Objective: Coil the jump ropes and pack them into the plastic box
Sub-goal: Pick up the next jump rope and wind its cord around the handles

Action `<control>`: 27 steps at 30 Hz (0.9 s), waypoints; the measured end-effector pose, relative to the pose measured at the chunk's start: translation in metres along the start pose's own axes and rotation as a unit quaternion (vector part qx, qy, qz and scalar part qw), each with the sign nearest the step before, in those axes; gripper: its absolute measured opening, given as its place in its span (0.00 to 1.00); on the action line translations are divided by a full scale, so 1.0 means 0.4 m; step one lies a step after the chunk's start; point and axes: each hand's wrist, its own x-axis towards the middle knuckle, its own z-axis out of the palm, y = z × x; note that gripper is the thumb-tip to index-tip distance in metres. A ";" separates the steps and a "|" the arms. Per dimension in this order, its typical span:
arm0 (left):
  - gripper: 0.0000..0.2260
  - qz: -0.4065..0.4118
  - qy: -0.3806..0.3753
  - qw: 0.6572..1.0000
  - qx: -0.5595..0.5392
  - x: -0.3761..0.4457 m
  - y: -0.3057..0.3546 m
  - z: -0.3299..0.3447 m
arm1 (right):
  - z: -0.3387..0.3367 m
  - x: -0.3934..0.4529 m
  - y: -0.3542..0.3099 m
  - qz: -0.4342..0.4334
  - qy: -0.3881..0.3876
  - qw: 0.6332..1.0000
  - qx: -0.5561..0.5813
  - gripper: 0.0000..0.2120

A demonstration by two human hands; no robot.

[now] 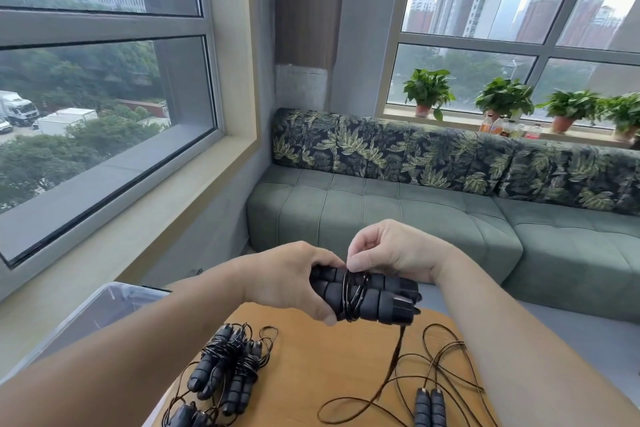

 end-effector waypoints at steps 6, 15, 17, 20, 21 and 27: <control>0.30 0.021 0.066 0.964 -0.255 0.009 0.000 0.019 | 0.024 0.008 0.065 -0.022 0.038 0.953 0.299 0.05; 0.28 -0.009 0.186 0.965 -0.183 0.049 -0.047 -0.018 | 0.142 0.003 0.109 0.020 0.136 0.964 0.229 0.13; 0.22 -0.008 0.205 0.975 -0.084 0.060 -0.056 -0.021 | 0.162 -0.006 0.095 0.044 0.152 0.982 0.106 0.13; 0.22 -0.055 0.227 0.970 0.073 0.068 -0.083 -0.013 | 0.182 -0.016 0.071 0.049 0.155 0.981 -0.108 0.15; 0.23 -0.068 0.223 0.966 0.109 0.065 -0.093 -0.010 | 0.182 -0.020 0.063 0.045 0.154 0.969 -0.188 0.16; 0.28 -0.078 0.131 0.975 0.163 0.045 -0.106 -0.001 | 0.135 -0.042 -0.011 0.004 0.138 0.897 -0.420 0.10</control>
